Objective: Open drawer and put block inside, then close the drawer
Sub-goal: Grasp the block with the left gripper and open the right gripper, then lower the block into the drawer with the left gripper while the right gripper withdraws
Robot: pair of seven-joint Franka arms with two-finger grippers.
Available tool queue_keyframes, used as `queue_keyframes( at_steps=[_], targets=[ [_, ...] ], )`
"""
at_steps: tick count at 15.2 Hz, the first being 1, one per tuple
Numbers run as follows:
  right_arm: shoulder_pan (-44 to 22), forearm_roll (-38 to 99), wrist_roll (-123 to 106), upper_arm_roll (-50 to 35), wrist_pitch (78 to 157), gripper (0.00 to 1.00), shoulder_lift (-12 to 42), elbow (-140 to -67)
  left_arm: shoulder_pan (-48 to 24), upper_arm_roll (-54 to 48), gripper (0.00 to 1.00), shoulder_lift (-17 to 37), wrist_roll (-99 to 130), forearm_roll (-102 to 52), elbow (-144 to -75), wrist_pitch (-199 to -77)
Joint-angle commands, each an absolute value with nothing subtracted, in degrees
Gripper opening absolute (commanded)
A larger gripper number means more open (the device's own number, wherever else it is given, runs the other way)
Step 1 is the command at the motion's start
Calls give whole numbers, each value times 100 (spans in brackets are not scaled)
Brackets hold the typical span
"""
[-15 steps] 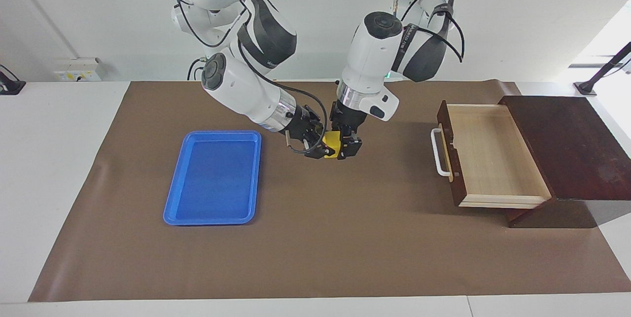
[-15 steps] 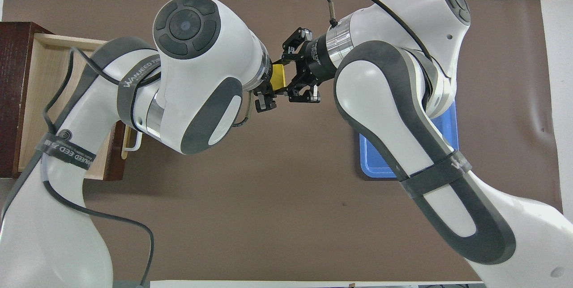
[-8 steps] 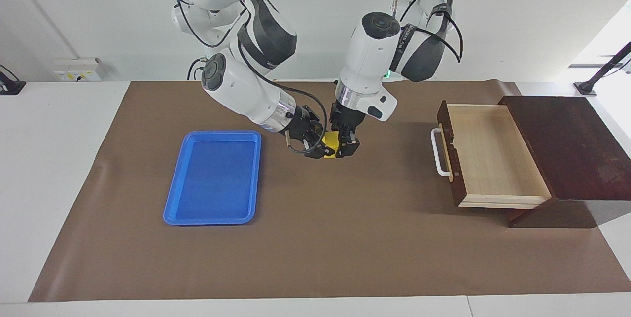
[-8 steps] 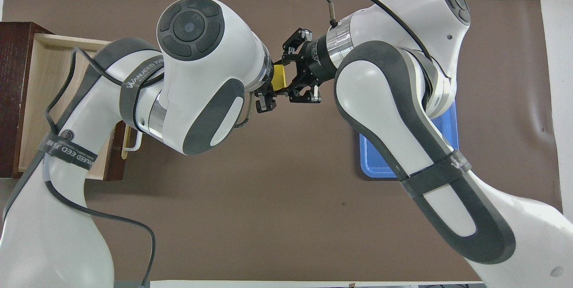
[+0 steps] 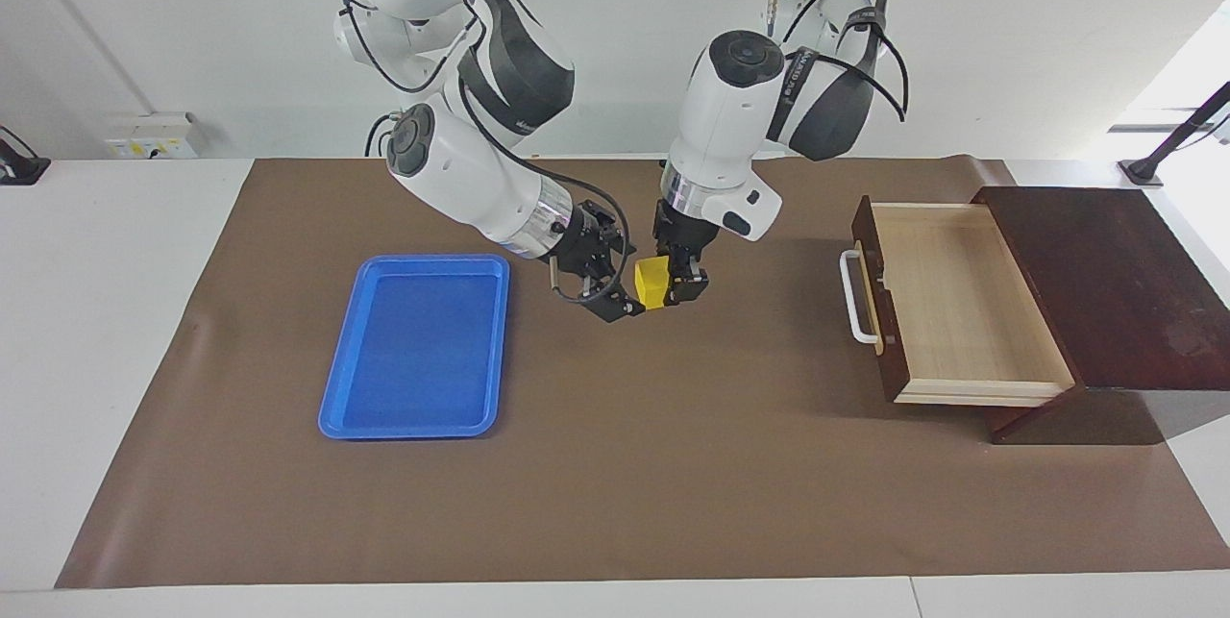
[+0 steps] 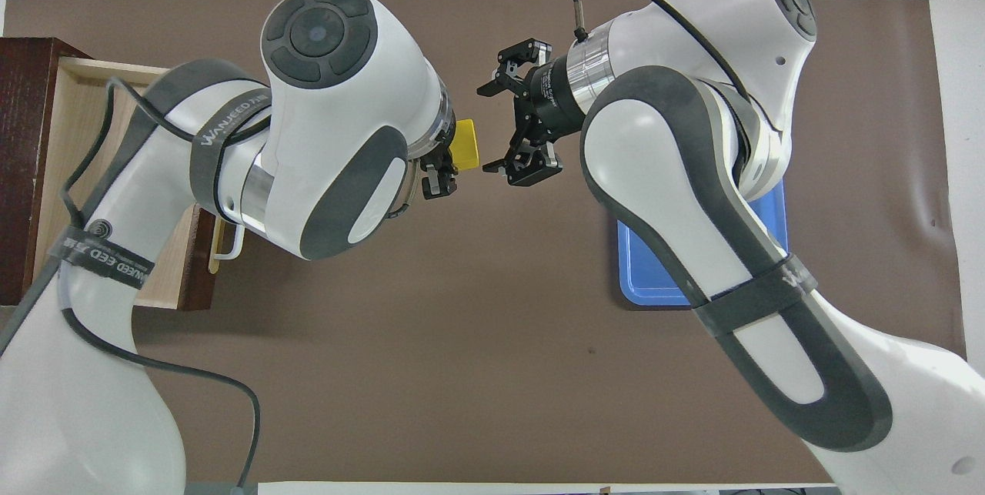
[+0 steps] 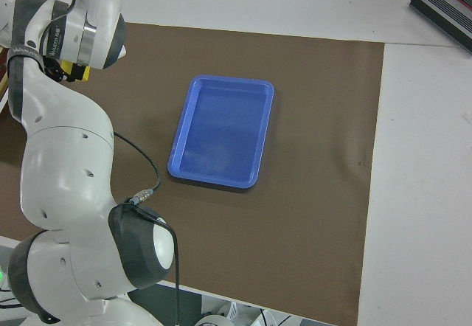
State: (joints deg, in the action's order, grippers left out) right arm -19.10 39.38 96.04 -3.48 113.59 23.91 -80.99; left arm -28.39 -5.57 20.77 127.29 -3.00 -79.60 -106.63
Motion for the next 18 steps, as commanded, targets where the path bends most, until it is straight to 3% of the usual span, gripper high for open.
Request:
queue_keyframes(
  at_steps=[1, 4, 8, 14, 18],
  targets=[
    [-1863, 4069, 9677, -352, 11338, 100, 2329, -8104, -2288, -545, 0, 1593, 12123, -325, -7989, -10205],
    [-1811, 4043, 9668, -299, 11259, 100, 2268, -8104, -1593, -545, 0, 1179, 11034, -334, -8191, -9871],
    [-1381, 3763, 9248, -281, 10961, 100, 2145, -8095, -626, -536, 0, 1099, 9706, -325, -8340, -9668],
    [-590, 2815, 6843, -281, 9688, 100, 1811, -8104, 253, -483, 0, 177, 8570, -264, -10509, -10967],
    [-238, 1840, 4699, -281, 8879, 100, 1521, -8112, 694, -483, 0, 246, 8280, -264, -10705, -11433]
  ],
)
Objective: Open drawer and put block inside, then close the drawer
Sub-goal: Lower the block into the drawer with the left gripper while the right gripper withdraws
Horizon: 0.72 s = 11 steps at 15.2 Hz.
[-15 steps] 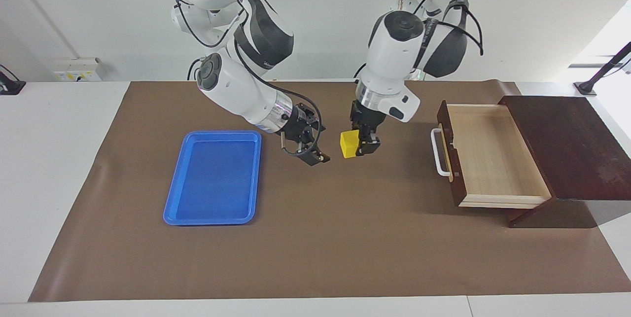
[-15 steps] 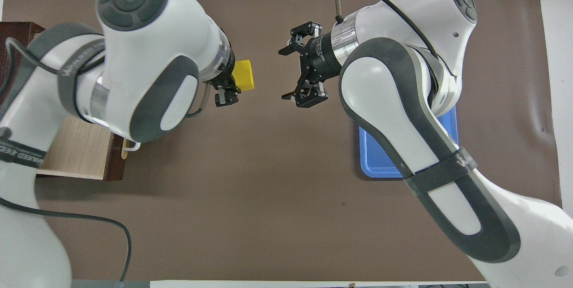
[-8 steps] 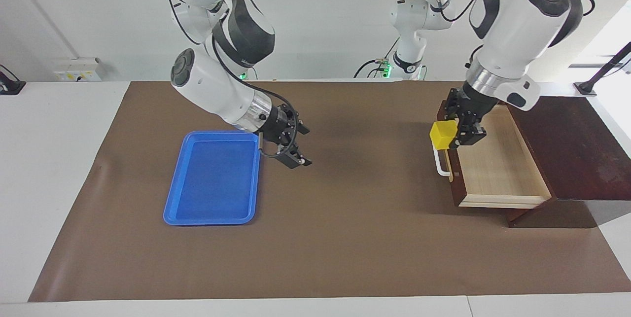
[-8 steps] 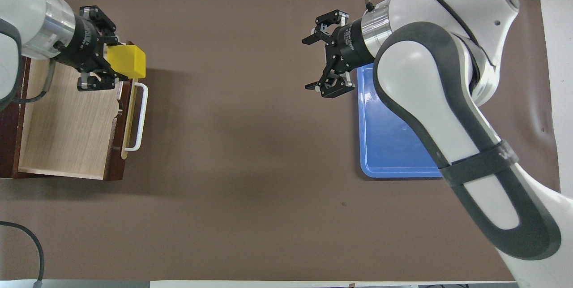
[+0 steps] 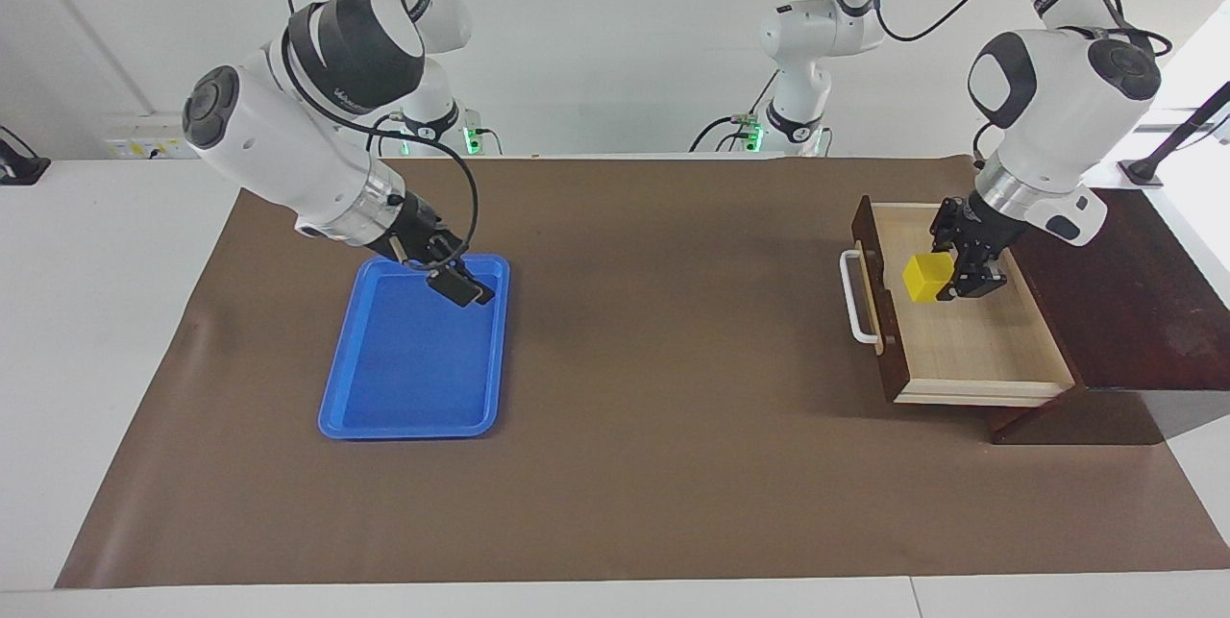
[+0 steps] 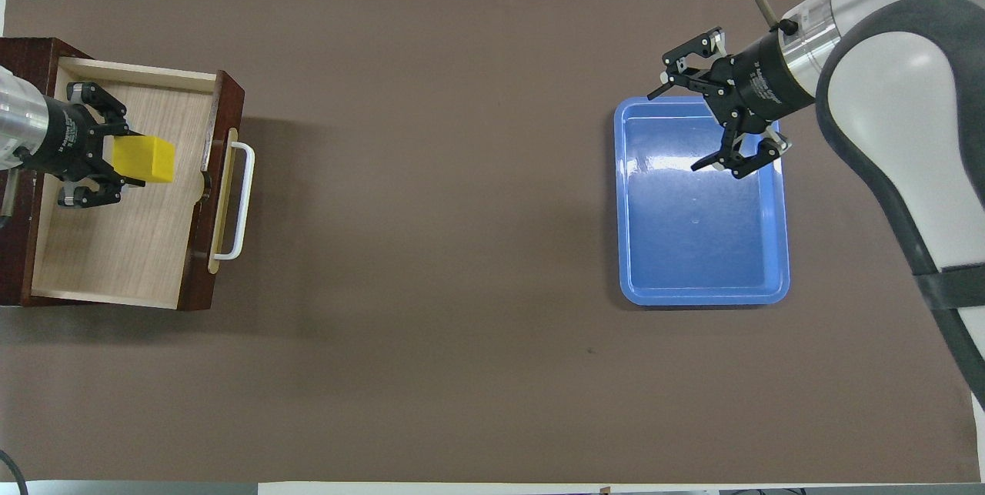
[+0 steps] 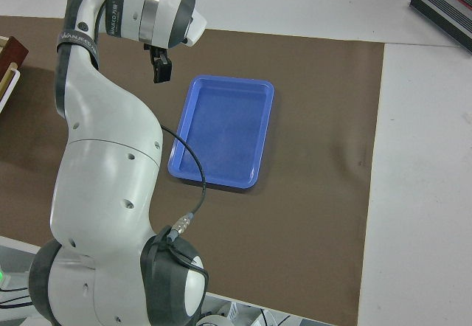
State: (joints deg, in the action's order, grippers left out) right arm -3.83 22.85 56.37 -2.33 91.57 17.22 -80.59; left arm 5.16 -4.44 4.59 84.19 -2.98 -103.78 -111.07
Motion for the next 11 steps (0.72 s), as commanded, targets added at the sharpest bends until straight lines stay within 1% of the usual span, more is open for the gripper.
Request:
queue_keyframes(
  at_steps=[1, 3, 4, 5, 6, 7, 8, 10, 11],
  targets=[
    [-168, 1541, 4154, -281, 8755, 100, 1434, -8121, 773, -483, 0, 255, 8140, -264, -10862, -11574],
    [-62, 1048, 3143, -281, 8570, 100, 1275, -8139, 896, -483, 0, 220, 7841, -264, -11274, -11986],
    [-1, 837, 2642, -281, 8500, 100, 1179, -8156, 896, -483, 3, 220, 7805, -264, -11450, -12180],
    [52, 600, 2150, -281, 8421, 100, 1082, -8174, 896, -483, 38, 202, 7796, -264, -11522, -12225],
    [79, 380, 1753, -281, 8376, 100, 994, -8174, 896, -483, 79, 202, 7796, -255, -11522, -12217],
    [105, 160, 1375, -281, 8367, 100, 915, -8174, 853, -475, 100, 220, 7805, -255, -11479, -12173],
    [140, -16, 1049, -281, 8332, 100, 853, -8183, 809, -466, 100, 246, 7805, -237, -11357, -12034],
    [149, -280, 460, -290, 8279, 100, 643, -8252, 660, -510, 100, 455, 7875, 51, -10543, -11079],
    [167, -307, 240, -290, 8279, 100, 476, -8366, 407, -510, 100, 535, 8014, 79, -10147, -10683]
  ],
)
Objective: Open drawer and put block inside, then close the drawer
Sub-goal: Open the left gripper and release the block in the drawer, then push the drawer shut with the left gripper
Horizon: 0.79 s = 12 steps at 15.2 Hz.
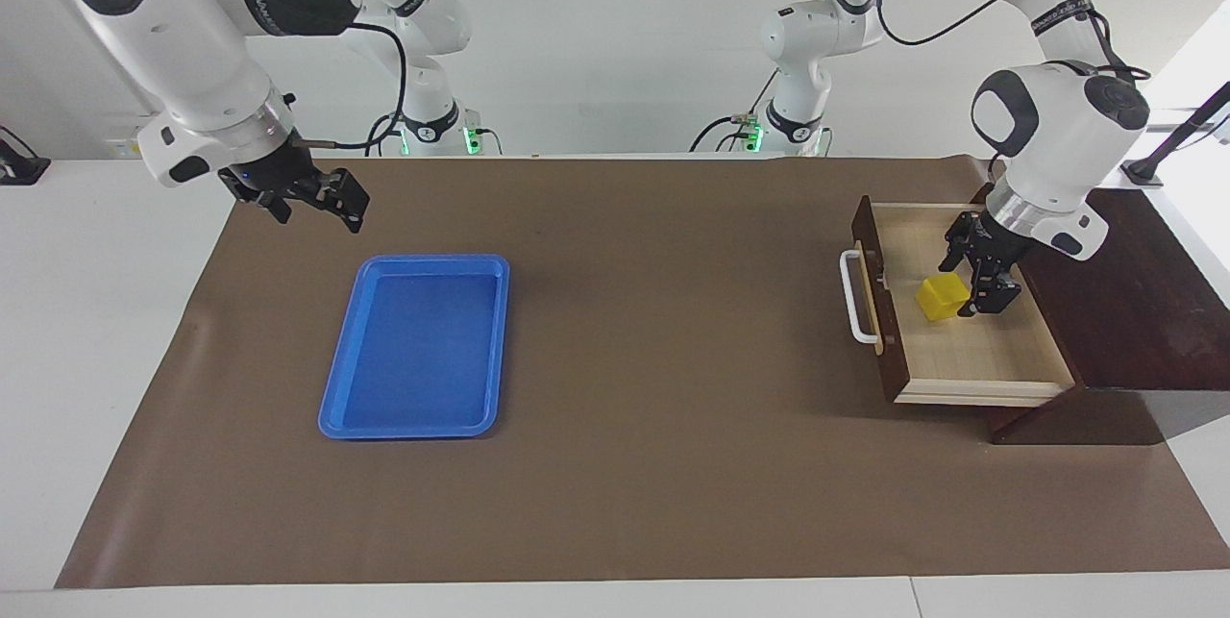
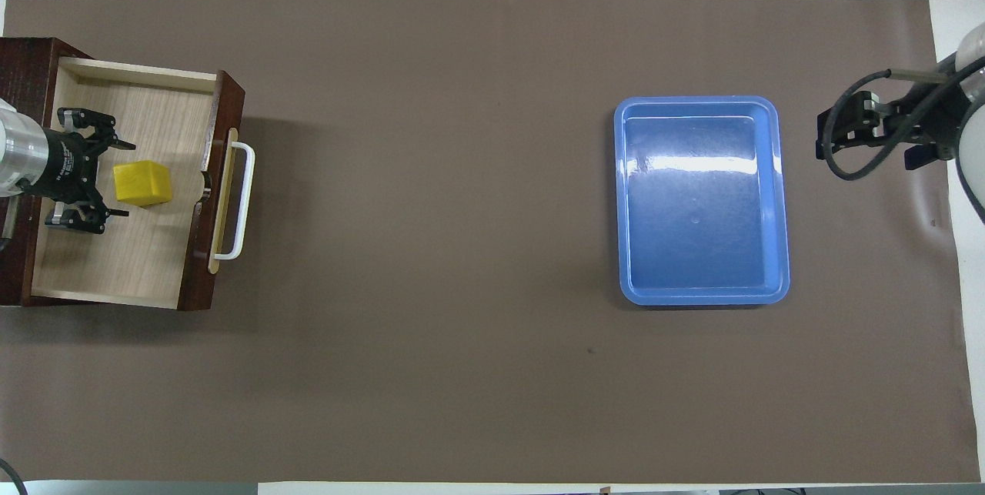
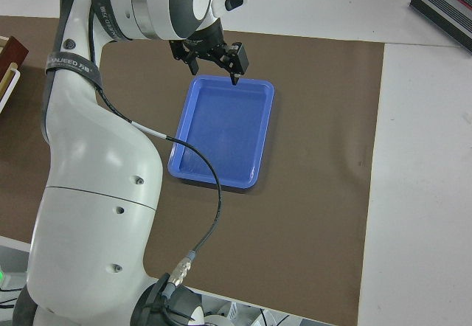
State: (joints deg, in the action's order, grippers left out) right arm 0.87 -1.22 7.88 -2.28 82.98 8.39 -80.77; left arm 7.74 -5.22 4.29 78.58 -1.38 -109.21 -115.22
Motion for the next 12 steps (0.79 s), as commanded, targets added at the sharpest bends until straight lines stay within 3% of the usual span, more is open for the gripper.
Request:
queue_keyframes(
  at_steps=[1, 3, 7, 10, 12],
  targets=[
    [219, -308, 116, -299, 8288, 100, 266, -8576, 135, -501, 100, 614, 8303, 123, -9951, -10496],
    [255, -299, 53, -299, 8463, 100, -226, -9234, -498, -510, 100, 589, 9049, 639, -10089, -10468],
    [403, -238, -61, -299, 8893, 100, -273, -9536, -966, -510, 100, 536, 10062, 1053, -10861, -10958],
    [519, -220, -62, -325, 8974, 100, -211, -9501, -906, -501, 100, 449, 10143, 1291, -11310, -11424],
    [527, -220, -62, -343, 8991, 100, -158, -9483, -582, -492, 100, 483, 10073, 1598, -11251, -11505]
  ],
)
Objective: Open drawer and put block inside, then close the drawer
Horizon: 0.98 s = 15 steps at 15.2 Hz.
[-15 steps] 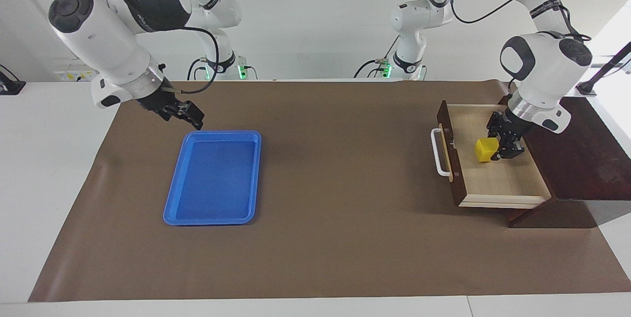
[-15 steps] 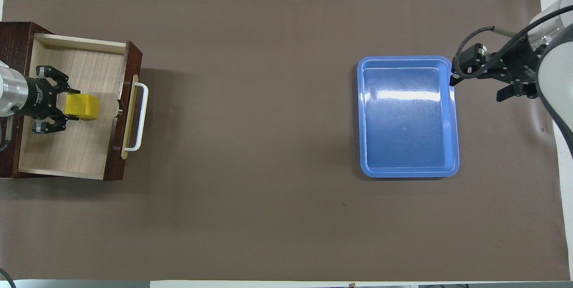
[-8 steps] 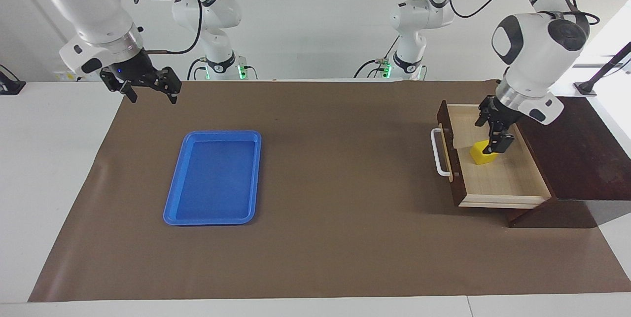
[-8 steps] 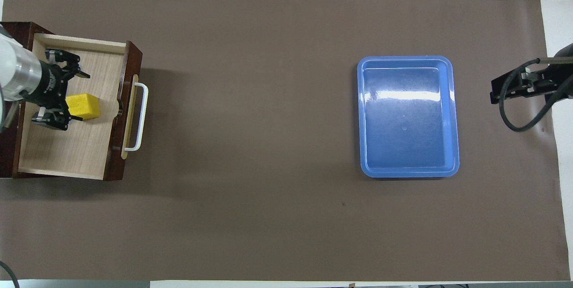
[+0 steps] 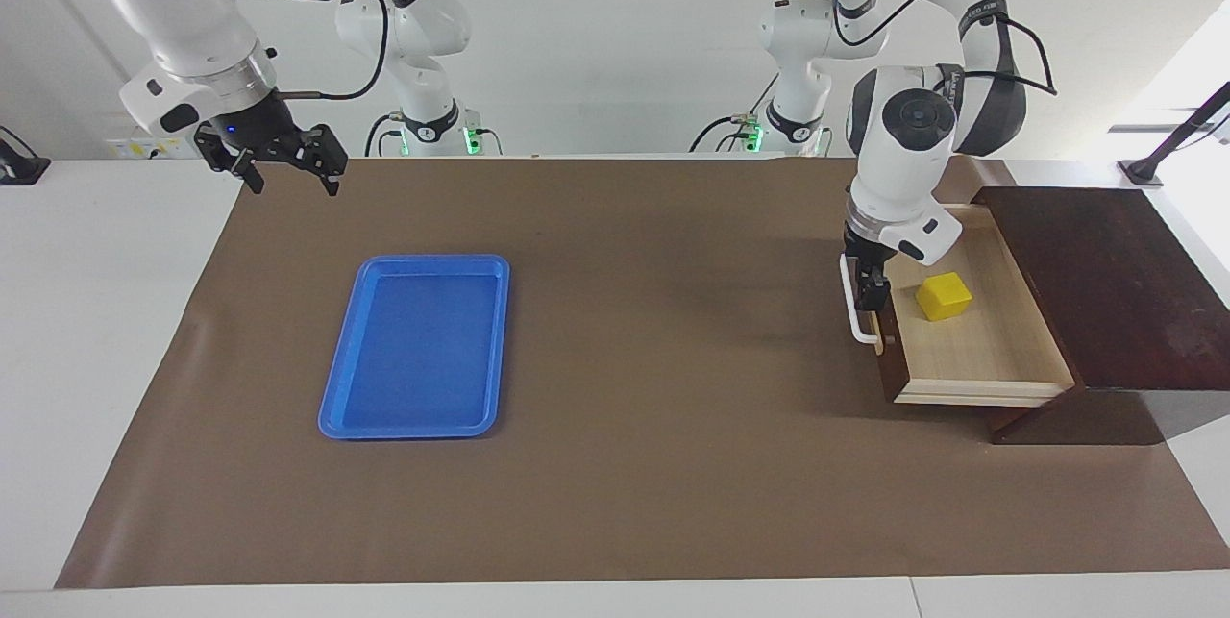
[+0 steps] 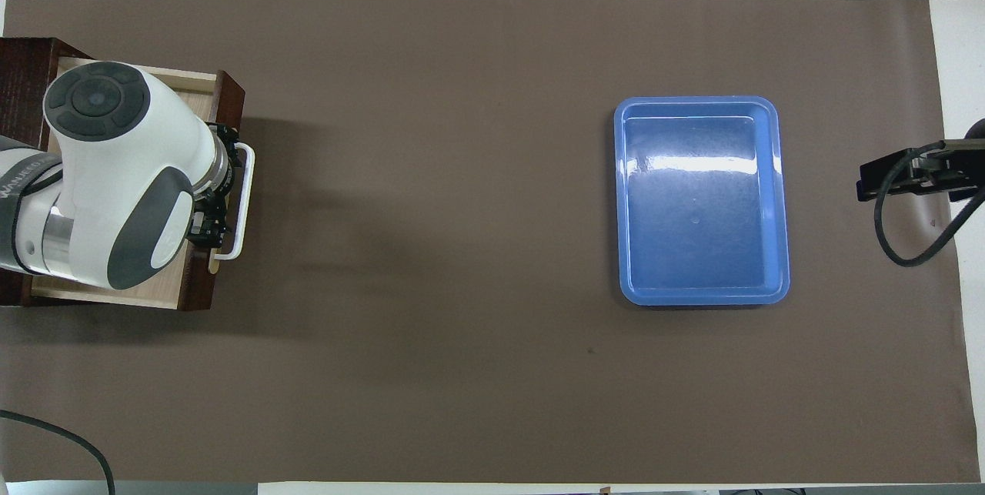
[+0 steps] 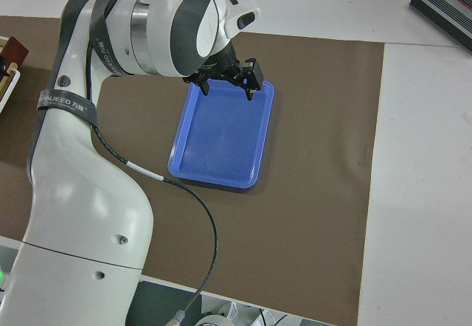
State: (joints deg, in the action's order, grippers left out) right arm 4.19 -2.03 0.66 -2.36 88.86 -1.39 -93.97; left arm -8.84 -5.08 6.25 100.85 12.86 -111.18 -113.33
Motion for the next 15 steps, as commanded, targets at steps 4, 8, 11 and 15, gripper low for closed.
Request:
queue_keyframes(
  at_steps=[4, 8, 11, 15],
  targets=[
    [650, 69, -9, -360, 8903, 100, -158, -9518, -81, -475, 100, 720, 9529, 1969, -10662, -11426],
    [659, 70, 18, -352, 8789, 100, -141, -9519, 535, -483, 100, 730, 8904, 1986, -10678, -11540],
    [650, 62, 44, -352, 8719, 100, -141, -9501, 816, -483, 100, 721, 8641, 1986, -10696, -11601],
    [650, 62, 44, -352, 8684, 100, -141, -9492, 1081, -483, 100, 721, 8079, 1986, -10714, -11725]
  ],
)
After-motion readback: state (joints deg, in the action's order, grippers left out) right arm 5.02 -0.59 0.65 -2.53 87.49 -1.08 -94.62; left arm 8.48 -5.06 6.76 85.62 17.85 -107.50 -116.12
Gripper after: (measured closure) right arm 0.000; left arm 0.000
